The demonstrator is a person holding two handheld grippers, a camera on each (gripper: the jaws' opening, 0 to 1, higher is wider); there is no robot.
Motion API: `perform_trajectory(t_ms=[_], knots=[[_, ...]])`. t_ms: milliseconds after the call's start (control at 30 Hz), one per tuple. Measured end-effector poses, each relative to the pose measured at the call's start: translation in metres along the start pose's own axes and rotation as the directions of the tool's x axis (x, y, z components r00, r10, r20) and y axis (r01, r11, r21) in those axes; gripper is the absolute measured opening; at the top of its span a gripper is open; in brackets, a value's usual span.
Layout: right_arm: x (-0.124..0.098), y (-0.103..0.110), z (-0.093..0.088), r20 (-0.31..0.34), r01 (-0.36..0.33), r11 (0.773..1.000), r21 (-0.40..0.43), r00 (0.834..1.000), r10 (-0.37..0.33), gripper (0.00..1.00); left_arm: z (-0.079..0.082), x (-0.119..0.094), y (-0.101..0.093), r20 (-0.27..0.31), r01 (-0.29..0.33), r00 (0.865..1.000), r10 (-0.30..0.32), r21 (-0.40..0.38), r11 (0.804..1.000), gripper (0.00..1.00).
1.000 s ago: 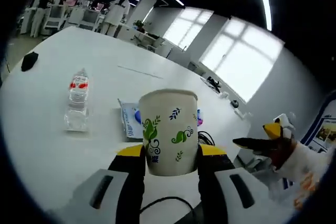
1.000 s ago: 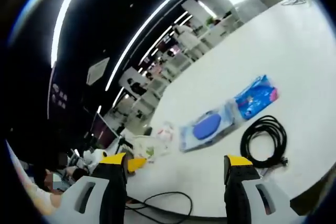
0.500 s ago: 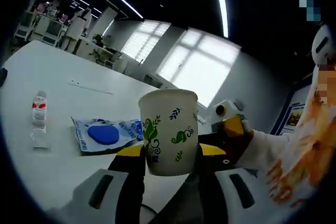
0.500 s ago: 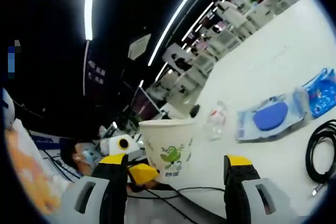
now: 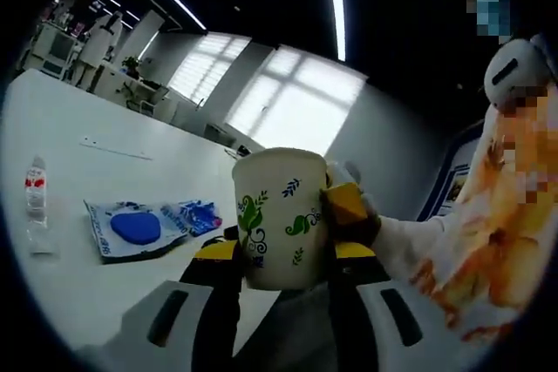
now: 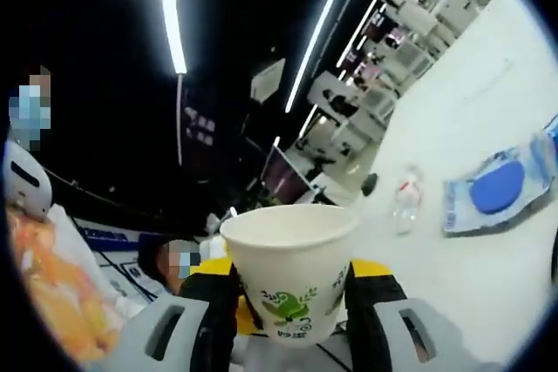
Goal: Arrange the tabletop items into an orderly group along one side of the table until the central work area is clear of visible clutter.
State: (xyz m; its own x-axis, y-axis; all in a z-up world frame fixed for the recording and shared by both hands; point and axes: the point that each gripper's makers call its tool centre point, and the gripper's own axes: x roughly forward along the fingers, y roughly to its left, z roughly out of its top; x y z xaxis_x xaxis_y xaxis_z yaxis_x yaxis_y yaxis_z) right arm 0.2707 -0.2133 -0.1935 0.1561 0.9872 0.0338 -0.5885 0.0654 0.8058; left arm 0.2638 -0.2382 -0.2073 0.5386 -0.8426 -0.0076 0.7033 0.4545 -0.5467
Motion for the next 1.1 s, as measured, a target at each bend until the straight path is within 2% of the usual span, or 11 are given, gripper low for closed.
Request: perform_trajectory(t_ms=[133, 200, 267, 333, 433, 567, 667, 833, 933, 1000, 1100], knots=[[-0.002, -0.009, 0.004, 0.009, 0.052, 0.997, -0.063, 0.999, -0.051, 0.45, -0.003, 0.001, 0.010, -0.037, -0.062, 0.997, 0.064, 0.034, 0.997, 0.37], [-0.005, -0.014, 0.006, 0.011, 0.076, 0.995, -0.071, 0.997, -0.075, 0.45, -0.002, -0.001, 0.019, -0.048, -0.113, 0.992, 0.118, 0.107, 0.988, 0.42], [-0.010, -0.022, 0.012, 0.022, 0.119, 0.987, -0.110, 0.993, -0.117, 0.45, -0.001, -0.004, 0.021, -0.056, -0.130, 0.989, 0.136, 0.102, 0.986, 0.47], [-0.014, -0.029, 0.012, -0.001, 0.163, 0.970, -0.180, 0.986, -0.166, 0.45, 0.004, -0.010, 0.021, -0.053, -0.133, 0.989, 0.139, 0.110, 0.985, 0.44], [-0.019, -0.041, 0.010, -0.034, 0.214, 0.943, -0.255, 0.973, -0.230, 0.45, 0.011, -0.020, 0.029, -0.061, -0.183, 0.980, 0.192, 0.123, 0.975, 0.40], [-0.018, -0.048, 0.003, -0.094, 0.229, 0.921, -0.315, 0.958, -0.270, 0.45, 0.019, -0.033, 0.035, -0.097, -0.219, 0.965, 0.243, 0.210, 0.953, 0.41], [-0.015, -0.052, -0.007, -0.154, 0.221, 0.891, -0.397, 0.941, -0.302, 0.45, 0.033, -0.031, 0.023, -0.113, -0.185, 0.969, 0.221, 0.263, 0.947, 0.40], [-0.005, -0.051, -0.016, -0.193, 0.203, 0.875, -0.439, 0.930, -0.312, 0.45, 0.051, -0.016, 0.010, -0.165, -0.146, 0.964, 0.208, 0.324, 0.935, 0.36], [-0.001, -0.049, -0.019, -0.207, 0.192, 0.863, -0.468, 0.925, -0.319, 0.45, 0.052, -0.003, -0.005, -0.217, -0.058, 0.964, 0.150, 0.381, 0.923, 0.33], [0.001, -0.049, -0.021, -0.214, 0.188, 0.852, -0.488, 0.921, -0.326, 0.45, 0.047, 0.004, -0.013, -0.273, -0.011, 0.953, 0.129, 0.397, 0.918, 0.30], [0.001, -0.051, -0.023, -0.224, 0.186, 0.824, -0.535, 0.909, -0.351, 0.45, 0.036, 0.011, -0.017, -0.363, 0.026, 0.921, 0.140, 0.416, 0.909, 0.28]])
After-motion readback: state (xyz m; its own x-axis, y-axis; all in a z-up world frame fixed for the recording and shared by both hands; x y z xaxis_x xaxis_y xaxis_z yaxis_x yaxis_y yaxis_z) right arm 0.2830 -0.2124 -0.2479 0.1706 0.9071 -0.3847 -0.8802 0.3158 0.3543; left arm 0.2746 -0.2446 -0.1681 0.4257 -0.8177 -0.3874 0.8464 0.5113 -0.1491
